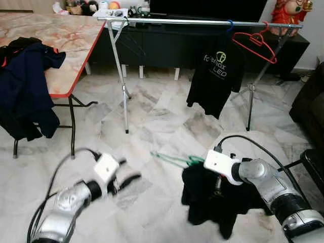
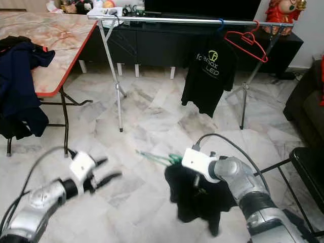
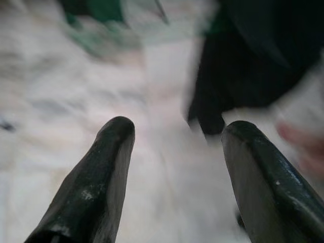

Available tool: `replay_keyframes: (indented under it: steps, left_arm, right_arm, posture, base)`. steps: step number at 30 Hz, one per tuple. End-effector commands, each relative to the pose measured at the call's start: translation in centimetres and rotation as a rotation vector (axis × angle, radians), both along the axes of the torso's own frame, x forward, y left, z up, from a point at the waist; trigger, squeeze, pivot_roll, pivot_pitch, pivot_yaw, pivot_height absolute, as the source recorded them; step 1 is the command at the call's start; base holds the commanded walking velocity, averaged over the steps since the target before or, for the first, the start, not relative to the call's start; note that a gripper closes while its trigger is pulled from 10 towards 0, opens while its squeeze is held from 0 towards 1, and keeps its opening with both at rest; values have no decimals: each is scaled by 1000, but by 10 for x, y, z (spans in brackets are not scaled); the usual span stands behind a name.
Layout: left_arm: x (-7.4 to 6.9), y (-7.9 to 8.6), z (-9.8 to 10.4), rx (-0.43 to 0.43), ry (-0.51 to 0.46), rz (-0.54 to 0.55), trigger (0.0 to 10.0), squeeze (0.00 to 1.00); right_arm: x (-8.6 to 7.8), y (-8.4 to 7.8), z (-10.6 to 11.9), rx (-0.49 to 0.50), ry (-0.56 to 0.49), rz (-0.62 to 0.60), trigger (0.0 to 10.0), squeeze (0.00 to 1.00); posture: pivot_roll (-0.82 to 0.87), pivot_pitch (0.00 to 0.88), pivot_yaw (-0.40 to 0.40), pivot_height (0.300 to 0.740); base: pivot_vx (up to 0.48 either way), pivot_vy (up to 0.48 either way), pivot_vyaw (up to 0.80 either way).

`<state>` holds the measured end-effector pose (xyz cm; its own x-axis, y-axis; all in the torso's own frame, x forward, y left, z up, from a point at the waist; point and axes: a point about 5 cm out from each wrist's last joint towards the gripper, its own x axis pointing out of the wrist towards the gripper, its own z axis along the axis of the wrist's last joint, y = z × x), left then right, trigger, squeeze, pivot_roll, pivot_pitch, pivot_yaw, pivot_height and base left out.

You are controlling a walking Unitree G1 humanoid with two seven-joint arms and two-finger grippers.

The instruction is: Hang hanger

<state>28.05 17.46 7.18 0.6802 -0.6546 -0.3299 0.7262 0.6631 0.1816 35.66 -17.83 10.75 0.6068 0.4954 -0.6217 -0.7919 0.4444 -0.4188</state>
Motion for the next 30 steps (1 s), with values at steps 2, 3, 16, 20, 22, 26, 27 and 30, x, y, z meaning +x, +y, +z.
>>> replay_keyframes:
  steps: [2, 3, 16, 20, 22, 26, 27, 30]
  left_arm:
    - [-6, -3, -16, 84, 43, -22, 10000, 0]
    - [-5, -5, -18, 78, 32, -2, 10000, 0]
    - [13, -24, -25, 81, -91, 189, 10000, 0]
    - [17, -26, -25, 88, -100, 230, 10000, 0]
    - [20, -27, -26, 96, -97, 260, 10000, 0]
    - [24, -32, -27, 99, -107, 276, 10000, 0]
    - [24, -34, -27, 98, -109, 273, 10000, 0]
    - [26, -38, -28, 112, -124, 264, 10000, 0]
  right_arm:
    - [11, 11, 29, 196, -64, -18, 0, 0]
    - [13, 15, 35, 229, -68, -12, 0, 0]
    - [13, 38, 53, 286, -84, 96, 0, 0]
    - [14, 46, 55, 293, -90, 113, 0, 0]
    - [12, 63, 64, 354, -90, 154, 0, 0]
    - [9, 78, 71, 372, -95, 211, 0, 0]
    - [8, 82, 72, 373, -96, 225, 0, 0]
    - [5, 90, 74, 378, -94, 257, 0, 0]
  posture:
    - [23, 153, -55, 740]
    - [23, 153, -55, 740]
    - [17, 152, -59, 740]
    - [15, 153, -61, 740]
    - [12, 155, -61, 740]
    - [10, 156, -62, 740]
    - [10, 156, -62, 740]
    - [14, 156, -65, 740]
  base:
    - [0, 0, 0]
    - [0, 0, 0]
    - [0, 0, 0]
    - [0, 0, 0]
    - [0, 0, 0]
    - [0, 0, 0]
    - [0, 0, 0]
    - [0, 0, 0]
